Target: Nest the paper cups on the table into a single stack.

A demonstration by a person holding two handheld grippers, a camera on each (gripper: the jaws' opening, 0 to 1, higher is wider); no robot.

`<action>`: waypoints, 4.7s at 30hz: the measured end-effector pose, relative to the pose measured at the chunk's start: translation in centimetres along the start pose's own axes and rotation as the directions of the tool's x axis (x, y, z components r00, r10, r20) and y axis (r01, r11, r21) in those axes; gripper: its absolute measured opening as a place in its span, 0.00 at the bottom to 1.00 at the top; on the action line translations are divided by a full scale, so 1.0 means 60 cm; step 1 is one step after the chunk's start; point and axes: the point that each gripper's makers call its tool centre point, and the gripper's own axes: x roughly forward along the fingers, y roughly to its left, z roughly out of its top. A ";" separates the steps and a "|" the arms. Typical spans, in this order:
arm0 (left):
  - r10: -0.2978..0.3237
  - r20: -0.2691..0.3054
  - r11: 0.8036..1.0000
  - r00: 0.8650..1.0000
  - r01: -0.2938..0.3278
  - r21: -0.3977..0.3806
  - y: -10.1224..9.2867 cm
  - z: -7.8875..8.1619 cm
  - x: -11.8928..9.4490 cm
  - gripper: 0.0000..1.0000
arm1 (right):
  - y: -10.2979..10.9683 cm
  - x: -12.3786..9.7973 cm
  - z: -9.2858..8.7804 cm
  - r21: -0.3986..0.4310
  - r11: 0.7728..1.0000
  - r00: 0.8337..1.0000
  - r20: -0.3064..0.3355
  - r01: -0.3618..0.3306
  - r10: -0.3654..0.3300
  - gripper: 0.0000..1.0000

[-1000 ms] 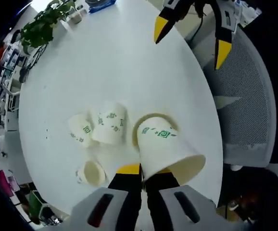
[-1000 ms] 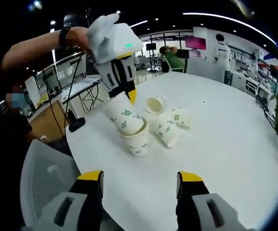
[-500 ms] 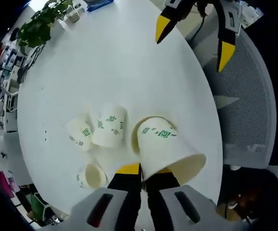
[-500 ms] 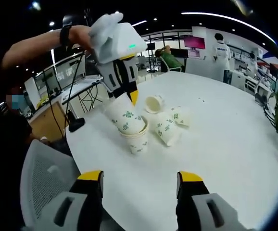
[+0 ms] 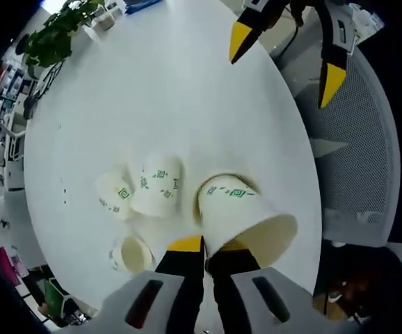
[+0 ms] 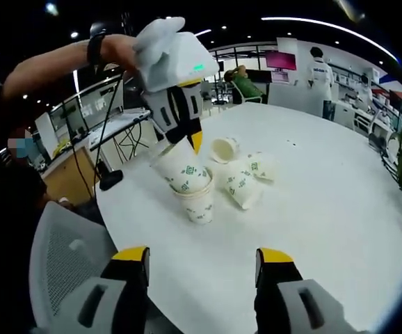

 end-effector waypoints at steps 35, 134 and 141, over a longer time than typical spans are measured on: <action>0.045 0.107 0.996 0.993 -0.036 -0.081 0.001 0.001 -0.012 0.23 | 0.006 0.006 -0.003 0.004 1.000 1.000 -0.001 -0.004 0.004 0.61; 0.714 0.133 0.246 0.687 -0.068 -0.967 0.205 -0.227 0.080 0.42 | -0.014 0.025 -0.011 0.134 0.989 0.998 -0.033 0.066 -0.062 0.68; 0.716 0.154 0.282 0.681 -0.081 -0.956 0.217 -0.216 0.101 0.41 | -0.012 0.026 -0.009 0.148 0.987 0.997 -0.037 0.070 -0.065 0.68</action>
